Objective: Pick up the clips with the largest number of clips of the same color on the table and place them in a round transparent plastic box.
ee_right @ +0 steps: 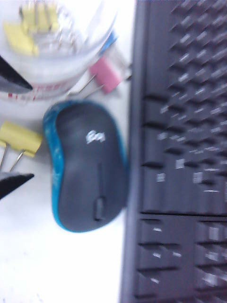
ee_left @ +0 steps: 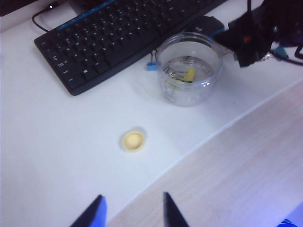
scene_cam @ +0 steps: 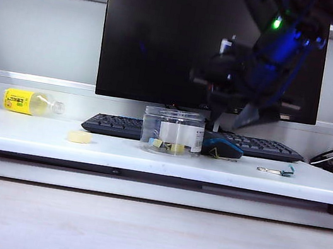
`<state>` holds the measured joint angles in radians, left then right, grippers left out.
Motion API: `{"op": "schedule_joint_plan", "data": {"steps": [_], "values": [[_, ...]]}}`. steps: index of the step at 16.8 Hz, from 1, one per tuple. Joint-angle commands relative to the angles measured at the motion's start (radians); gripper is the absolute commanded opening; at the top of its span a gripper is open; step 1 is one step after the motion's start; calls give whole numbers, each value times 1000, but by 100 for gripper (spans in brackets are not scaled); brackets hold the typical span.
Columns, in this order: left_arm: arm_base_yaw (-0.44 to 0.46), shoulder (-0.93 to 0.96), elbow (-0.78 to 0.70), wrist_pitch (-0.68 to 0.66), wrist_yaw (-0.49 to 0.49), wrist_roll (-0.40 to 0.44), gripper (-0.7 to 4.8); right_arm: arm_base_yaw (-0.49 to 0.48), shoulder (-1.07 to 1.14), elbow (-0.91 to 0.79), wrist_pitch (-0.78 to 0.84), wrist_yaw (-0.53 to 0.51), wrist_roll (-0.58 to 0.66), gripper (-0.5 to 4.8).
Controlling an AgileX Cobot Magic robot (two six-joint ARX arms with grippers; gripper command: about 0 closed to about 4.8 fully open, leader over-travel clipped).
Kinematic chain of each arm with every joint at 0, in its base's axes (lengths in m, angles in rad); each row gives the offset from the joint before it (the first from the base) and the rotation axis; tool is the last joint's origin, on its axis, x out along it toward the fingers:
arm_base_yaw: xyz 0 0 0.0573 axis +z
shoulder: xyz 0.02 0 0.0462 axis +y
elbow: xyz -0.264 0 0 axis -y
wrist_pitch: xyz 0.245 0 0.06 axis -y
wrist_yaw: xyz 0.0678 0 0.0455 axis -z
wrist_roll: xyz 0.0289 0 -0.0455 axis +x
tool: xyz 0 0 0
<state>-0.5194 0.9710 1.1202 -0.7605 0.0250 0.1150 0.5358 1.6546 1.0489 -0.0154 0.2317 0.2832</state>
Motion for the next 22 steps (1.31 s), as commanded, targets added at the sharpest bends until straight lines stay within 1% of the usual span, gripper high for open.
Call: {"op": "schedule_joint_plan", "data": {"steps": [1, 13, 18, 19, 20, 21, 22], "values": [[-1, -1, 2, -5, -3, 0, 165, 0, 32, 4, 13, 1, 5, 216], [-1, -1, 2, -16, -6, 0, 165, 0, 100, 4, 88, -5, 35, 211], [-1, -1, 2, -24, -7, 0, 165, -5, 130, 4, 74, -4, 38, 211], [-1, -1, 2, -26, -27, 0, 165, -6, 131, 4, 74, -2, 38, 211], [-1, -1, 2, -27, -32, 1, 165, -6, 131, 4, 78, -2, 38, 206], [-1, -1, 2, -27, -32, 0, 165, -7, 131, 4, 79, -2, 38, 178], [-1, -2, 2, -27, -32, 1, 165, -7, 131, 4, 79, -2, 38, 135]]}}
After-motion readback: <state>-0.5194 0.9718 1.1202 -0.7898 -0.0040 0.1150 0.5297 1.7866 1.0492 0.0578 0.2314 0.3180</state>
